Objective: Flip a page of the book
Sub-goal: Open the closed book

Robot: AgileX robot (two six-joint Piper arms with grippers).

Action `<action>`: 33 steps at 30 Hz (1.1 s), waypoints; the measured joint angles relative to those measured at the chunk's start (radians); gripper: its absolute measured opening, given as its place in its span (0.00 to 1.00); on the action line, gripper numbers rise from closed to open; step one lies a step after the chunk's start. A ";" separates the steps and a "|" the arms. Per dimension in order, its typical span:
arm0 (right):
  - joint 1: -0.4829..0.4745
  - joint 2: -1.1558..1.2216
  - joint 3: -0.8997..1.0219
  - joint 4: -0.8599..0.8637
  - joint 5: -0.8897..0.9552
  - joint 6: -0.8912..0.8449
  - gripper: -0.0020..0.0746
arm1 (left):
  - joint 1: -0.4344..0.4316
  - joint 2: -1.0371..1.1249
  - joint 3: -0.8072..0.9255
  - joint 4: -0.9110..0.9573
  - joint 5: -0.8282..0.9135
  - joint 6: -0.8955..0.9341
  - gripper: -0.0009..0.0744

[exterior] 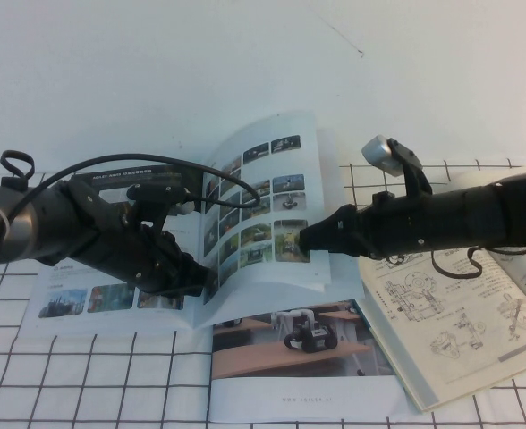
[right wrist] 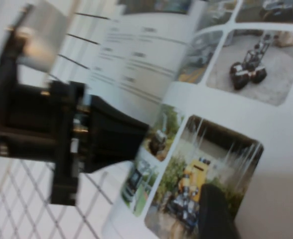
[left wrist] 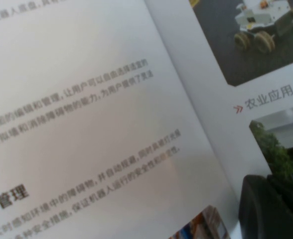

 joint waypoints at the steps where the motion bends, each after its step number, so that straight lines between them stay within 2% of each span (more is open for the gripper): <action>1: 0.000 -0.001 0.000 0.015 0.016 -0.021 0.51 | 0.000 0.000 0.000 0.000 0.000 0.000 0.01; 8: 0.000 -0.001 0.000 0.076 0.128 -0.150 0.51 | 0.000 0.000 0.000 0.000 0.000 0.000 0.01; 22: 0.000 -0.001 0.000 0.091 0.138 -0.198 0.51 | 0.000 0.000 -0.002 0.000 0.005 0.000 0.01; 27: -0.036 -0.001 0.000 0.117 0.177 -0.236 0.51 | 0.011 0.000 -0.002 0.000 0.024 0.000 0.01; 33: -0.074 -0.001 -0.014 0.123 0.315 -0.255 0.51 | 0.032 0.000 -0.002 0.000 0.051 0.005 0.01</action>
